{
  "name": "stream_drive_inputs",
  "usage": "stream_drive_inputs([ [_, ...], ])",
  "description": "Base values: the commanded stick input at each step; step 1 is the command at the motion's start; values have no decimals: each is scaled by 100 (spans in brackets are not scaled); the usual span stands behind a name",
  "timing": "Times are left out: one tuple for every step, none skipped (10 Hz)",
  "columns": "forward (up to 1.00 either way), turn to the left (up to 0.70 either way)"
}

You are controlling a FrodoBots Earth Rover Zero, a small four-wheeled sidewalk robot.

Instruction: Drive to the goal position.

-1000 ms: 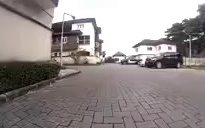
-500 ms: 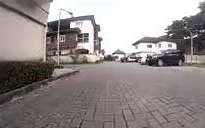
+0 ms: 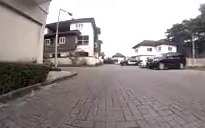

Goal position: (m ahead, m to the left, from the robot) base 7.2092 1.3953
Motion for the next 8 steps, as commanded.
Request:
stream_drive_inputs([
  [70, 0],
  [70, 0],
  [70, 0],
  [70, 0],
  [70, 0],
  [70, 0],
  [70, 0],
  [70, 0],
])
